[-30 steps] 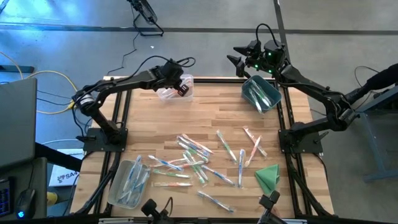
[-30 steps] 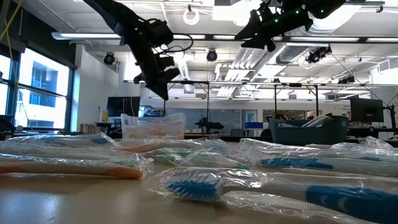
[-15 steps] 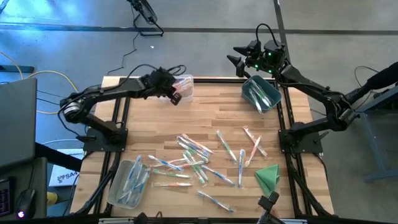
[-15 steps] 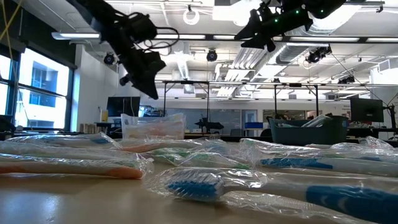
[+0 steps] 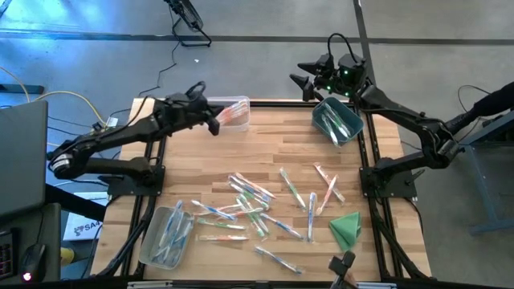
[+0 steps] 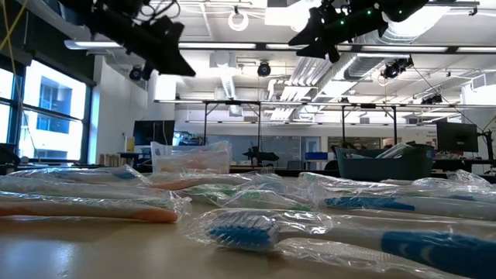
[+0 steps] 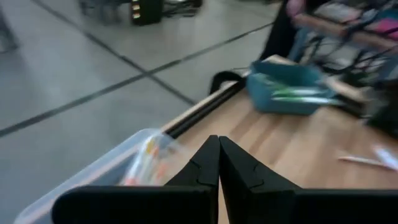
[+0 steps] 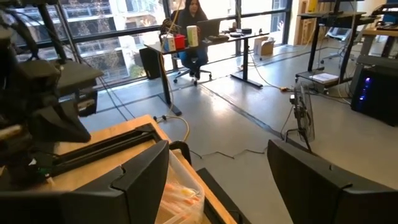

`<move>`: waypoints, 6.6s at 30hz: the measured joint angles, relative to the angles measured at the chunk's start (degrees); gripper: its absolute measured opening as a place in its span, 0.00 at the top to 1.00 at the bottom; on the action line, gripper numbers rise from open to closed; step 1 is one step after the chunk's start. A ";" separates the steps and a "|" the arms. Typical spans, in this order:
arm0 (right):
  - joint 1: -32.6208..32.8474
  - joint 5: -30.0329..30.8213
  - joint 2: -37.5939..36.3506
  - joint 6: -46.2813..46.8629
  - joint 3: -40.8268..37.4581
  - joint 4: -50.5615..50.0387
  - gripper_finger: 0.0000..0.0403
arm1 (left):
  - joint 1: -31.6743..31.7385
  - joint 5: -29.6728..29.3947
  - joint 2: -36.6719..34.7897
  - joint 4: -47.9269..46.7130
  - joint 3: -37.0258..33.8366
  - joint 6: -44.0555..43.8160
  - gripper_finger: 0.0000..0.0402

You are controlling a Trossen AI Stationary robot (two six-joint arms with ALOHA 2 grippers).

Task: Pick & Place Toothbrushes
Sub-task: Put the blue toothbrush into the gray bin

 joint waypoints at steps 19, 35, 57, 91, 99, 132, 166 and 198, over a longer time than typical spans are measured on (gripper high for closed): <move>1.86 -0.04 0.02 -0.53 0.00 -0.04 0.34 | -3.70 12.77 -4.79 -0.26 0.00 -16.40 1.00; 1.86 -0.01 0.02 -1.97 0.00 10.83 0.34 | -29.77 -13.21 -4.23 -34.40 6.06 -40.04 1.00; 1.60 6.22 0.17 -2.01 0.00 16.39 0.34 | -35.26 -4.36 8.44 -62.80 18.03 -35.15 1.00; 1.58 10.57 0.17 -4.98 -0.02 6.62 0.34 | -35.26 -1.11 21.20 -62.05 18.01 8.56 1.00; 1.58 10.53 0.17 -4.98 -0.01 5.17 0.34 | -35.83 -2.24 22.53 -61.65 17.97 10.82 1.00; 1.58 10.57 0.17 -4.57 -0.02 1.42 0.34 | -50.28 8.06 29.77 -51.46 17.93 -5.37 0.88; 1.58 10.57 0.17 -4.98 -0.02 -0.52 0.34 | -50.25 9.08 33.09 -49.89 17.97 -5.78 0.65; 1.59 10.68 0.17 -4.98 -0.02 -0.96 0.34 | -50.23 9.87 37.99 -45.03 17.94 -5.77 0.66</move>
